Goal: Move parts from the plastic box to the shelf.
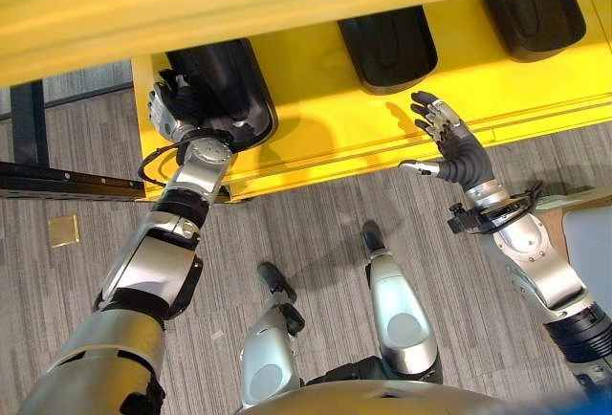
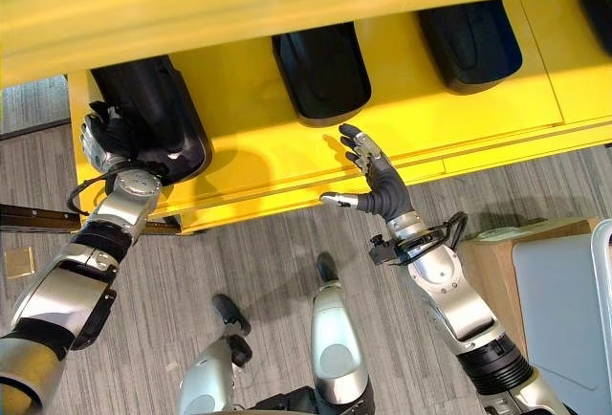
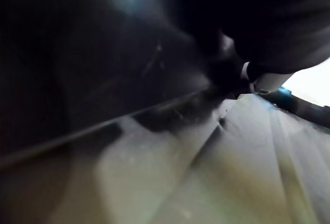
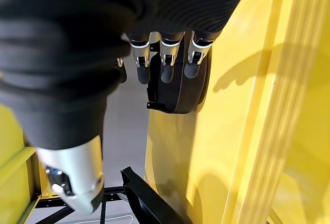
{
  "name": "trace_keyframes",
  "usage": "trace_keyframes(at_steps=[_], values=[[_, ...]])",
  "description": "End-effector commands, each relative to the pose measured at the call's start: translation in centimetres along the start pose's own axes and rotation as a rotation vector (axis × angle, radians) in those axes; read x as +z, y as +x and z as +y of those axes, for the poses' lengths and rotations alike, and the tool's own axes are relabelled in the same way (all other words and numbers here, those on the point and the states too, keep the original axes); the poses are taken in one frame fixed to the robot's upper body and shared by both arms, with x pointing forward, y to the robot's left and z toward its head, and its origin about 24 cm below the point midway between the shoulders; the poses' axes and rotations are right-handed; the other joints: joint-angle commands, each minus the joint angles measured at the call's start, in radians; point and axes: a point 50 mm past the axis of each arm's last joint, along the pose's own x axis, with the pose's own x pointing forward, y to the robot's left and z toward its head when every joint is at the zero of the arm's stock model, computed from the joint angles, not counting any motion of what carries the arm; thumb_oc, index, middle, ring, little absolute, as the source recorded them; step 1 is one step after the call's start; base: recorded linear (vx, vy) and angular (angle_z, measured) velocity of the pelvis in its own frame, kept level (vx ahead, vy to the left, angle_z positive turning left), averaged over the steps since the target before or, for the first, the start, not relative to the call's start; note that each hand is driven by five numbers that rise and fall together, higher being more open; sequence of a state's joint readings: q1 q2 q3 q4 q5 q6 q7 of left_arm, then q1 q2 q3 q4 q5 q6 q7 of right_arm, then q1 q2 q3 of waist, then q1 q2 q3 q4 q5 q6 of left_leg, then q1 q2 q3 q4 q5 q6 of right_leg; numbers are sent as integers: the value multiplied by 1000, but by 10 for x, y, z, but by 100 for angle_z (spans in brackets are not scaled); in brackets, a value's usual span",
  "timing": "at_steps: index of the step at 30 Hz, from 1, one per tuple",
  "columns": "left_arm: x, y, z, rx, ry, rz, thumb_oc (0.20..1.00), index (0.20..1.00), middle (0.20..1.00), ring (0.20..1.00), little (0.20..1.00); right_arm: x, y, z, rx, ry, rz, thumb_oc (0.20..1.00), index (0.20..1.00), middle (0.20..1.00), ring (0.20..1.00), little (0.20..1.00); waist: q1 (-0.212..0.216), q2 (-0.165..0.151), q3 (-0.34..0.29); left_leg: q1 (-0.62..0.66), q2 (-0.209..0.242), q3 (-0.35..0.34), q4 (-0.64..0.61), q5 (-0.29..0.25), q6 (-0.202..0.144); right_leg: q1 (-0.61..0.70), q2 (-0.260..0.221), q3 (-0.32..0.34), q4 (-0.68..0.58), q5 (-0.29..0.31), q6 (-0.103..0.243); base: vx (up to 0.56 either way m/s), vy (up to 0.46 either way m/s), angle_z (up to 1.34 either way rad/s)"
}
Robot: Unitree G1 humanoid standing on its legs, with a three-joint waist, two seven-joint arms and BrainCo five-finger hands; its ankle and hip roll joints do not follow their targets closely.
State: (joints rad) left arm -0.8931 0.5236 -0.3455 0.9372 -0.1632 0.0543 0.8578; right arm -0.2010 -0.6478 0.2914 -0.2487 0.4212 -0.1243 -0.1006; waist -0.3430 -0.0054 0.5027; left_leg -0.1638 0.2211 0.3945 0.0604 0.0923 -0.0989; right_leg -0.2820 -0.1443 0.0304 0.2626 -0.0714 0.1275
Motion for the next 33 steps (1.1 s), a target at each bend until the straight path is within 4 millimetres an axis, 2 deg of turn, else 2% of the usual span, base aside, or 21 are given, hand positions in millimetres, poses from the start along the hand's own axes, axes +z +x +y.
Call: trace_keyframes(at_steps=[1, 7, 14, 22, 26, 33], values=[[9, 29, 35, 123, 81, -96, 200, 200, 200, 200, 200, 19, 6, -1, -9, 25, -99, 1000, 1000, 1000, 1000, 1000, -4, -63, -36, -63, 73, 15, 216, -128, -33, -46, -32, -65, 88, -53, -4, 0, 0, 0], [27, 45, 52, 173, 110, -155, 200, 200, 200, 200, 200, 19, 9, -4, -7, 15, -95, 1000, 1000, 1000, 1000, 1000, -16, -61, -25, -85, 75, 21, 228, -132, -32, -72, -33, -55, 100, -52, -6, -1, 10, -2], [42, 52, 59, 181, 164, -215, 200, 200, 200, 200, 200, 21, 11, -4, -4, 7, -96, 1000, 1000, 1000, 1000, 1000, -24, -58, -17, -100, 71, 23, 238, -138, -28, -96, -33, -48, 117, -55, -7, 5, 15, -2], [49, 54, 56, 160, 141, -195, 200, 200, 200, 200, 200, 23, 13, -4, -5, 3, -100, 1000, 1000, 1000, 1000, 1000, -27, -60, -8, -116, 67, 24, 244, -142, -25, -118, -34, -43, 131, -56, -7, 0, 0, 0], [40, 53, 54, 154, 69, -88, 200, 200, 200, 200, 200, 22, 14, -4, -7, -1, -94, 1000, 1000, 1000, 1000, 1000, -26, -61, -5, -121, 67, 21, 247, -143, -26, -121, -35, -43, 135, -60, -8, 0, 0, 0], [37, 54, 56, 180, 106, -50, 200, 200, 200, 200, 200, 26, 18, -4, -23, 10, -98, 1000, 1000, 1000, 1000, 1000, -25, -71, 2, -135, 73, 22, 254, -143, -29, -132, -30, -48, 137, -58, -8, 4, -16, 0]])
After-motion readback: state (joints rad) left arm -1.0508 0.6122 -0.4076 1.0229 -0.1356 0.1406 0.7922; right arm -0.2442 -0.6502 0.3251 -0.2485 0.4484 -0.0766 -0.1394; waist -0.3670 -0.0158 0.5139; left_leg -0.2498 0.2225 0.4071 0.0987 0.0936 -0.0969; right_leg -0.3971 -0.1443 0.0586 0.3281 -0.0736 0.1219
